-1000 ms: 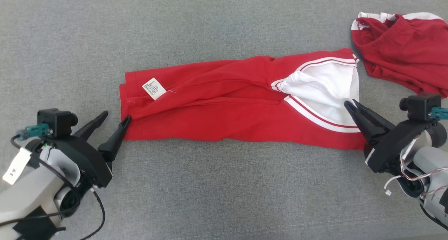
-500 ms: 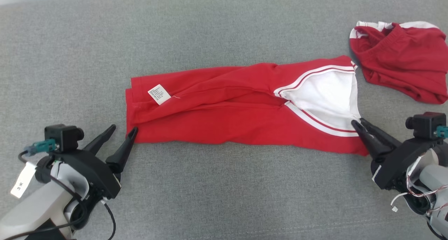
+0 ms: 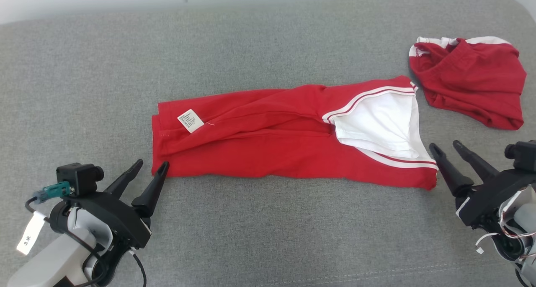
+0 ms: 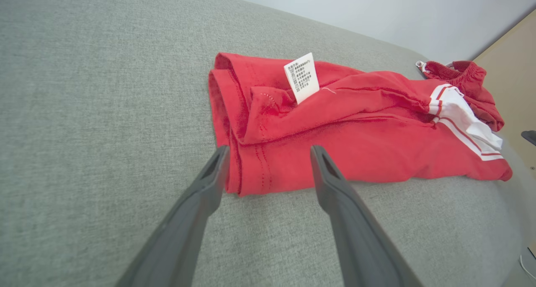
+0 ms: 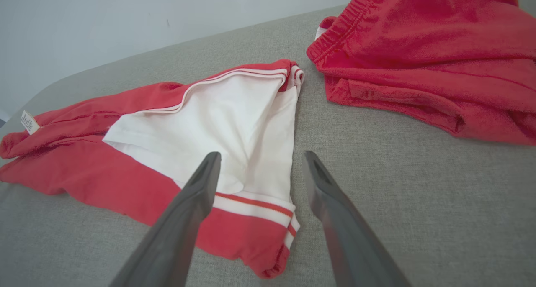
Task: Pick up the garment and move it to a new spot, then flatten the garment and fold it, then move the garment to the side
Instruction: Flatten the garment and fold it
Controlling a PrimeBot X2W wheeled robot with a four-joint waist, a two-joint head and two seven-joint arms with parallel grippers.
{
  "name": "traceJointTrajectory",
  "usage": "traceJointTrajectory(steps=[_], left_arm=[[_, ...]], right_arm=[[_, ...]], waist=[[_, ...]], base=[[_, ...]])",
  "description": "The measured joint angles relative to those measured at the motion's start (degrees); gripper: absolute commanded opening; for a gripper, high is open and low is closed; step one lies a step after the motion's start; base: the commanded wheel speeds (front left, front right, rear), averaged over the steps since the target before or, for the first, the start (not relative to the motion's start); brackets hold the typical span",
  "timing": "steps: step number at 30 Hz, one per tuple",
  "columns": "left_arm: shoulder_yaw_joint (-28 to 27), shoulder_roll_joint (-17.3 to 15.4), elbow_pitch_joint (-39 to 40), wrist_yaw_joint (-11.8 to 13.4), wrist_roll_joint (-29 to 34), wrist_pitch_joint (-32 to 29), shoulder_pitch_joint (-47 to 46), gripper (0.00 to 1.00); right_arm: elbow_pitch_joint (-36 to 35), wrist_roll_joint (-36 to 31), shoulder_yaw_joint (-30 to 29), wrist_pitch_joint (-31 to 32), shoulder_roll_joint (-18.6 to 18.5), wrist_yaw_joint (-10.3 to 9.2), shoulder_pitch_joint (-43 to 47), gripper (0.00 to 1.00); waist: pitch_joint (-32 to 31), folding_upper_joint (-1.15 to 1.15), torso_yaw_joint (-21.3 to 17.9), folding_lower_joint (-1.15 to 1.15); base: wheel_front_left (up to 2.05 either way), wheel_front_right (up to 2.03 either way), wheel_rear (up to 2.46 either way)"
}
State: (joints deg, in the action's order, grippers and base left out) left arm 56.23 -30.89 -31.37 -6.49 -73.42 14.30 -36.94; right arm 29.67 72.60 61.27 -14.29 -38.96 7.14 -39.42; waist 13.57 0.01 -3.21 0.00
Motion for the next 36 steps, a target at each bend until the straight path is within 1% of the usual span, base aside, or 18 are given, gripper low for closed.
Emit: traceJointTrajectory(steps=[4,7,13,18,21,23,29,31,36], left_arm=[[-2.7,0.0,1.8,1.6,1.8,0.0,1.5,1.0],[-5.3,0.1,3.2,3.4,2.8,0.0,2.7,1.0],[-10.4,0.9,6.7,7.7,5.5,0.0,6.2,1.0],[-14.4,1.9,10.1,10.8,7.5,0.0,9.2,1.0],[-16.3,2.3,12.2,11.5,9.9,0.0,11.0,1.0],[-17.3,2.4,13.5,11.7,10.7,0.0,11.9,1.0],[-19.9,3.4,16.6,12.1,13.8,0.0,14.0,1.0],[-20.7,3.9,17.8,12.5,14.5,0.0,14.5,1.0],[-22.0,4.8,20.6,12.6,17.6,0.0,15.2,1.0]], right_arm=[[-0.9,0.1,-4.6,0.0,0.3,0.0,1.9,1.0],[-1.4,0.7,-8.8,0.0,1.7,-0.21,3.5,1.0],[-2.2,1.3,-16.4,0.0,5.8,-2.7,7.5,1.0],[-2.6,0.8,-20.7,0.0,8.6,-4.22,10.1,1.0],[-2.7,0.1,-23.6,-0.1,9.7,-5.21,11.1,1.0],[-2.7,-0.5,-24.7,-0.2,10.4,-5.37,11.5,1.0],[-2.5,-1.8,-26.1,-0.2,11.9,-5.37,11.8,1.0],[-1.7,-2.4,-26.4,-0.3,12.2,-5.37,11.6,1.0],[0.8,-2.6,-26.8,-0.3,12.9,-5.26,9.4,1.0]], waist=[[-0.7,0.0,-0.2,0.0],[-1.1,0.0,-0.4,0.0],[-1.8,0.0,-0.8,0.0],[-2.3,0.0,-1.0,0.0],[-2.5,0.0,-0.9,0.0],[-2.6,0.0,-0.9,0.0],[-2.6,0.0,-0.5,0.0],[-2.5,0.0,-0.3,0.0],[-2.0,0.0,0.4,0.0]], base=[[0.0,0.0,0.0],[0.0,0.0,0.0],[0.0,0.0,0.0],[0.0,0.0,0.0],[0.0,0.0,0.0],[0.0,0.0,0.0],[0.0,0.0,0.0],[0.0,0.0,0.0],[0.0,0.0,0.0]])
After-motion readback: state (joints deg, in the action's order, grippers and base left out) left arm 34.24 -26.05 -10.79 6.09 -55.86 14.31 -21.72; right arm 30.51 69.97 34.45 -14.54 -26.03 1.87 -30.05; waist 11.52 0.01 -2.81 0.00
